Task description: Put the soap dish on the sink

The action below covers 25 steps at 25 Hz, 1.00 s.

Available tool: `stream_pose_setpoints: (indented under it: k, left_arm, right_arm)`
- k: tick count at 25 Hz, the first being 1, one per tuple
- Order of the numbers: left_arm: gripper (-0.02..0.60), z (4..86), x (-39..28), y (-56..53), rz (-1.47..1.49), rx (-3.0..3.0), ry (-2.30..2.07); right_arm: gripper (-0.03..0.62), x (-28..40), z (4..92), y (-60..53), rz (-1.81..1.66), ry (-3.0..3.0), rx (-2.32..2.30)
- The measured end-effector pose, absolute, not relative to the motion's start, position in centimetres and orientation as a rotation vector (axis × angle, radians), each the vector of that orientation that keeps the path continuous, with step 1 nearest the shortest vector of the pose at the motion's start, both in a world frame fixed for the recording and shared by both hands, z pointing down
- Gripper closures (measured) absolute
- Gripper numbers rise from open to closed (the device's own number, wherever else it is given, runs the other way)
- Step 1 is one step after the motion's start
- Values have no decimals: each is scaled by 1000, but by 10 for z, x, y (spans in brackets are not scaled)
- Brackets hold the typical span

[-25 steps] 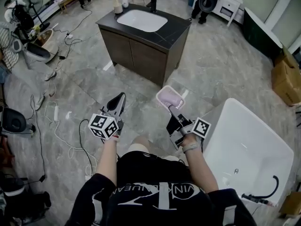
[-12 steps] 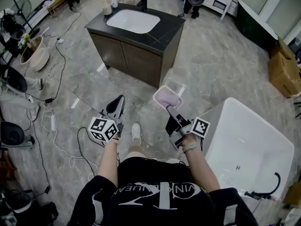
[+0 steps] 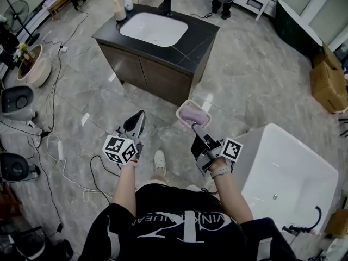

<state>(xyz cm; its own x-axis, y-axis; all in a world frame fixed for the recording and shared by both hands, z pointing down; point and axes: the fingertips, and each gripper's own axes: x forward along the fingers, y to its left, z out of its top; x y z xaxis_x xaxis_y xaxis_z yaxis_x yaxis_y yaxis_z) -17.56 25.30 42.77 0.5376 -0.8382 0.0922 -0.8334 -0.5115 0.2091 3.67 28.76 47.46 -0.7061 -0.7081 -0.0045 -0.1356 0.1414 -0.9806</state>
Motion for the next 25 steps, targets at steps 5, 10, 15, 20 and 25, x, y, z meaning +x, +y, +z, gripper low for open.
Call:
stream_pose_setpoints:
  k: [5,10,15,20,25]
  left_arm:
    - [568,429,-190,213,-7,2554,-1382]
    - [568,428,-203,176,6,2569,-1351]
    - [568,432,-216,140,18,2576,-1319]
    - [568,441,-226,105,32,2589,-1283]
    - [568,444,-229,78,41,2623,-1230]
  right_arm:
    - [507,17,474,251,-1600,1941,-806]
    - [507,1,475,218,-1610,1919,-819]
    - [507,-13,481,187,-1609,1906,-840]
    - [507,-25,490,157,-1602,1886,-861]
    - [507,-32,494,136,-1577,1869,-886]
